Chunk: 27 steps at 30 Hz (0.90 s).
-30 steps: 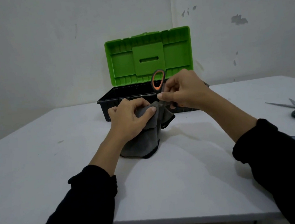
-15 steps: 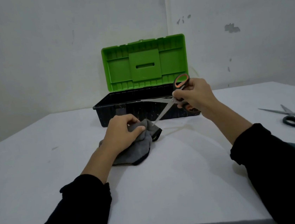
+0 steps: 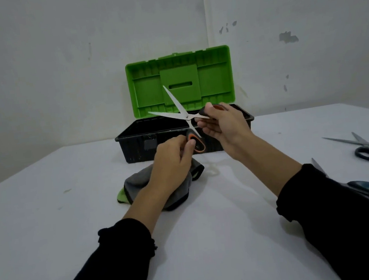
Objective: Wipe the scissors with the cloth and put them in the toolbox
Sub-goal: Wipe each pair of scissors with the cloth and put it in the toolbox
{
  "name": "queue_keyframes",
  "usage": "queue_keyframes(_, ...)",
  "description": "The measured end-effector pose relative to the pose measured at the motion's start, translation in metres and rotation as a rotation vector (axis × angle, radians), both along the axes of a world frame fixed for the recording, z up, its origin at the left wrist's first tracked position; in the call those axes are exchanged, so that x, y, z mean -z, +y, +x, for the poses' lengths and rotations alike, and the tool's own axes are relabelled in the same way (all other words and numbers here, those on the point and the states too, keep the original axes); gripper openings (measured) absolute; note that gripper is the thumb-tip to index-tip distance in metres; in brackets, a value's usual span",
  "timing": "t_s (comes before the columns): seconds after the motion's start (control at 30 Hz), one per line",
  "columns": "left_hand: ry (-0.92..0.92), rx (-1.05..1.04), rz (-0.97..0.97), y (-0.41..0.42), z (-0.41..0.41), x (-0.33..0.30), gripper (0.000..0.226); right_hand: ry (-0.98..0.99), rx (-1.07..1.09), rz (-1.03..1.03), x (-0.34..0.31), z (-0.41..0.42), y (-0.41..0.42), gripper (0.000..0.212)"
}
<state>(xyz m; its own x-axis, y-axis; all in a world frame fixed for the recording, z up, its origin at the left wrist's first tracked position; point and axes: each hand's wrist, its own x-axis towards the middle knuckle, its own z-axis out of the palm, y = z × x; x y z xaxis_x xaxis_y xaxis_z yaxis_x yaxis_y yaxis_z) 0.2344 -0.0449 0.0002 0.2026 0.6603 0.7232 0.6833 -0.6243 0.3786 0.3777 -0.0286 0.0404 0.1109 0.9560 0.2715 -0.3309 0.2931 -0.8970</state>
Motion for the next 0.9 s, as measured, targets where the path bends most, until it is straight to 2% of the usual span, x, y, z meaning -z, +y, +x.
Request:
queue_keyframes(0.07, -0.093, -0.017, -0.014, 0.001, -0.002, -0.003, 0.031, -0.089, 0.063, 0.019, 0.004, -0.001, 0.004, 0.016)
queue_keyframes(0.17, -0.202, -0.052, -0.042, 0.002, -0.008, -0.005, 0.023, -0.475, 0.213, 0.050, 0.014, 0.002, 0.008, 0.033)
queue_keyframes(0.23, -0.273, -0.040, -0.057, 0.002, -0.009, -0.006, 0.017, -0.617, 0.283, 0.073, 0.017, 0.004, 0.006, 0.036)
queue_keyframes(0.47, -0.308, -0.042, -0.038, -0.001, -0.010, -0.006, 0.023, -0.706, 0.322, 0.073, 0.021, -0.008, 0.002, 0.031)
queue_keyframes(0.6, -0.359, -0.066, -0.070, 0.000, -0.012, -0.008, 0.025, -0.667, 0.457, 0.251, 0.018, -0.013, 0.001, 0.020)
queue_keyframes(0.73, -0.408, -0.086, -0.101, -0.001, -0.009, -0.010, 0.023, -0.873, 0.574, 0.501, 0.017, -0.010, -0.005, 0.010)
queue_keyframes(0.9, -0.443, -0.046, -0.161, 0.000, -0.011, -0.010, 0.019, -1.036, 0.511, 0.507, 0.015, -0.008, -0.003, 0.022)
